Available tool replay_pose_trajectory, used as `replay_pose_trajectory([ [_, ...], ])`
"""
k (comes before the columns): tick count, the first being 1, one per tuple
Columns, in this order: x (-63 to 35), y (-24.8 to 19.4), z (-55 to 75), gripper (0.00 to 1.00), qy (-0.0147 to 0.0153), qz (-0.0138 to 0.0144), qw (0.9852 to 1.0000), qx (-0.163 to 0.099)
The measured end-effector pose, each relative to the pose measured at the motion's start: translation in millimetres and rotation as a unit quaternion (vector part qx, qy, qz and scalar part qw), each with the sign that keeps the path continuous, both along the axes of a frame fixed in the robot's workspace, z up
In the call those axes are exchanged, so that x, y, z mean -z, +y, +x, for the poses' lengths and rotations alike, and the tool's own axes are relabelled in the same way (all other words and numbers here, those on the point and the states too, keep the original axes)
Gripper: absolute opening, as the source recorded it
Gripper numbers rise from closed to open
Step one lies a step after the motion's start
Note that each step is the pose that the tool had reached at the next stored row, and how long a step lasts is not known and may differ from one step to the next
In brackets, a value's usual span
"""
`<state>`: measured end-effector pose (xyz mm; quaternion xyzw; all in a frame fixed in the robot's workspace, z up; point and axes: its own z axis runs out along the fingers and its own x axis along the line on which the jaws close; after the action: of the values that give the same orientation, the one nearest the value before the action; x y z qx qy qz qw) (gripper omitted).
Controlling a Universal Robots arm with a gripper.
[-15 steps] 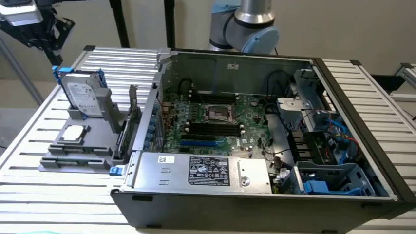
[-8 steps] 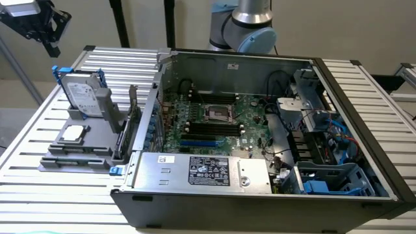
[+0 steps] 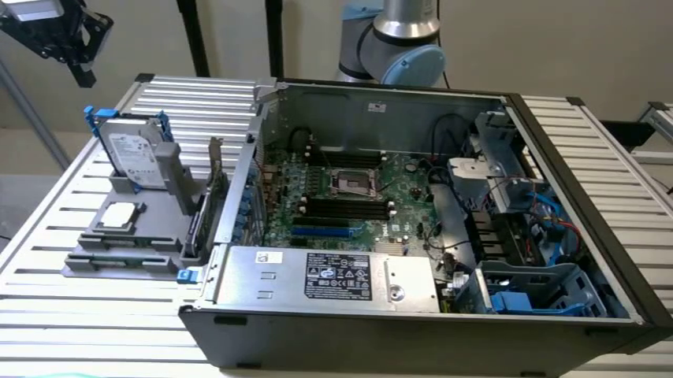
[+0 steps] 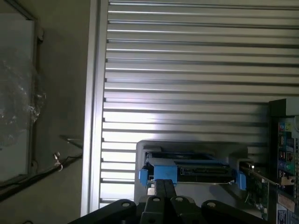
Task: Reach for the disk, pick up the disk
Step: 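Reach for the disk, then pick up the disk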
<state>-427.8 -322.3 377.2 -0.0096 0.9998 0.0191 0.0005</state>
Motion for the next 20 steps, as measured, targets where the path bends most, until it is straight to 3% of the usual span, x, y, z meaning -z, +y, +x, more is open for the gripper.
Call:
replay_pose_trajectory([
  [20,0.0,0.0,0.0,0.11,0.0000,0.0000,1.0000,0.000],
])
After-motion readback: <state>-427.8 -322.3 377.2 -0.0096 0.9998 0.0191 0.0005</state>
